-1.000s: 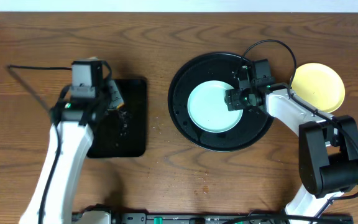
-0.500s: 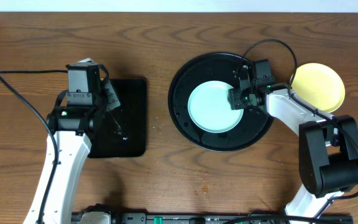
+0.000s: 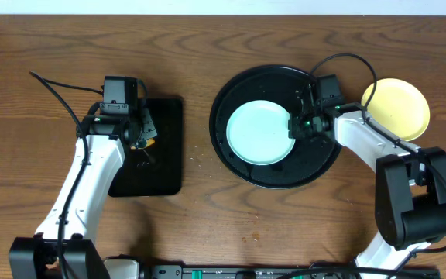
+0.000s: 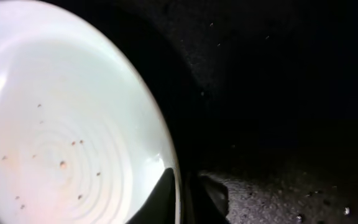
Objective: Clean dirty plates on tray and stack at the side
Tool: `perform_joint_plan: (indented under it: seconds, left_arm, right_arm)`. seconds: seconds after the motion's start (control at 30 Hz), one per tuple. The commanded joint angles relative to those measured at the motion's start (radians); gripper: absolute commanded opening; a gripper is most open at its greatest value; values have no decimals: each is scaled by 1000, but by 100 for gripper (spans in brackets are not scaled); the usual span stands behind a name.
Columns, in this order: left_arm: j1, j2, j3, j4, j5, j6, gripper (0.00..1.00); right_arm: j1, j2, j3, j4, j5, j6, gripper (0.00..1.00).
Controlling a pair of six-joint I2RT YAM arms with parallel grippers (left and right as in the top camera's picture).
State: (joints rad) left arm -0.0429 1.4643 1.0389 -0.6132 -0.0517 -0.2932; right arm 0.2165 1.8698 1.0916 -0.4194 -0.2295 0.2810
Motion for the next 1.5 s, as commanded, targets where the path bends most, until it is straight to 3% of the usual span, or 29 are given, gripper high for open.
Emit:
perform_joint_plan:
  seconds: [0.0, 0.1, 0.23, 0.4, 0.77, 0.9, 0.97, 1.13, 1.3, 1.37, 1.43, 1.47]
  left_arm:
    - [-2, -6, -1, -1, -1, 13, 8]
    - [-2, -6, -1, 0, -1, 12, 8]
    - [-2, -6, -1, 0, -1, 12, 8]
    - [-2, -6, -1, -1, -1, 12, 8]
    - [-2, -6, -1, -7, -1, 12, 8]
    - [-2, -6, -1, -8, -1, 12, 8]
    - [-2, -6, -1, -8, -1, 12, 8]
    - [-2, -6, -1, -7, -1, 12, 8]
    - [-2, -6, -1, -7, -1, 12, 8]
    - [-2, -6, -1, -7, -1, 12, 8]
    - [-2, -6, -1, -8, -1, 12, 8]
    - [-2, -6, -1, -7, -1, 12, 8]
  right_arm:
    - [-38, -30, 7, 2, -71, 27, 13]
    - [-60, -30, 8, 27, -69, -134, 36]
    - [-58, -28, 8, 76, -63, -331, 43]
    - [-38, -13, 8, 159, -63, -351, 30]
    - [20, 61, 8, 216, -61, -409, 29]
    - [19, 73, 8, 221, -16, -409, 16]
    - [18, 72, 8, 217, 18, -407, 4]
    - [5, 25, 8, 182, 55, -283, 1]
    - [-16, -36, 8, 77, 188, 55, 1]
    - [-17, -37, 8, 56, 169, 101, 1]
    - [-16, -37, 8, 29, 165, 108, 8]
    - [-16, -37, 8, 15, 170, 105, 19]
